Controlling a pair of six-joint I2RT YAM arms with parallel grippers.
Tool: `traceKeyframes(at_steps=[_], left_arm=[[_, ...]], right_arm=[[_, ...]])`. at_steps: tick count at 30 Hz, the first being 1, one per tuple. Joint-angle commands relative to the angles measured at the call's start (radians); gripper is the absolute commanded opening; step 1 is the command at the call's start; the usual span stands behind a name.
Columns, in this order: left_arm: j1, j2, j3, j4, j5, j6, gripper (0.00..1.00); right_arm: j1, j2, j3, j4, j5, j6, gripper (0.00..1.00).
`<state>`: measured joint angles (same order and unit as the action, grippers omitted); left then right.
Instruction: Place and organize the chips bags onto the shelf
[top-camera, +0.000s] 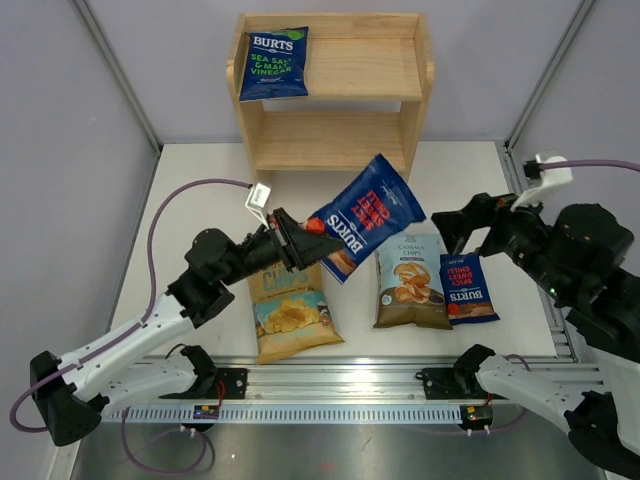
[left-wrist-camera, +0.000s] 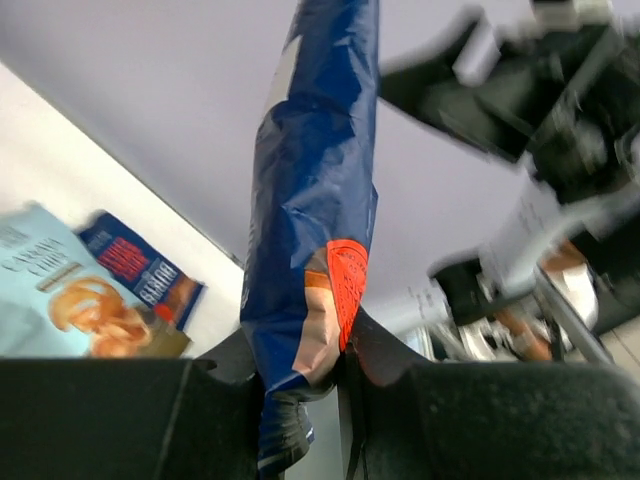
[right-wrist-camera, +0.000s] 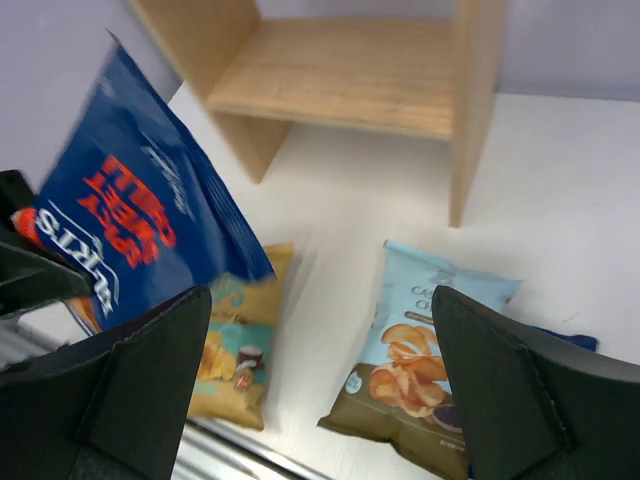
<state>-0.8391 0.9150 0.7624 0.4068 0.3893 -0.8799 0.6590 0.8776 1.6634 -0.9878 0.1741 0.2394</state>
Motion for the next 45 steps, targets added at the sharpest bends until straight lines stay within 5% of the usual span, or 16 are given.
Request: traceKeyframes(at_steps=[1,13,31,37,45], left_arm=[[-0.003,-0.012,0.191,-0.227,-0.310,0.024,0.00],[0.040,0.310,0.711,-0.509,-0.789,-0.192,0.00],[0.221,1.007,1.661,-0.829,-0.754,-0.343,0.00],[0.268,1.033,1.654,-0.832,-0.708,-0.386,0.01],[0.273,1.032,1.675,-0.844,-0.696,-0.335,0.29]], right_arm=[[0.001,-0.071,0.035,-0.022,0.254,0.037,1.00],[0.001,-0.123,-0.099,0.061,0.235,0.070,0.99],[0.001,-0.229,-0.200,0.100,0.229,0.052,0.99],[0.001,-0.247,-0.212,0.101,0.248,0.029,0.99],[0.001,-0.256,-0.220,0.113,0.229,0.032,0.99]])
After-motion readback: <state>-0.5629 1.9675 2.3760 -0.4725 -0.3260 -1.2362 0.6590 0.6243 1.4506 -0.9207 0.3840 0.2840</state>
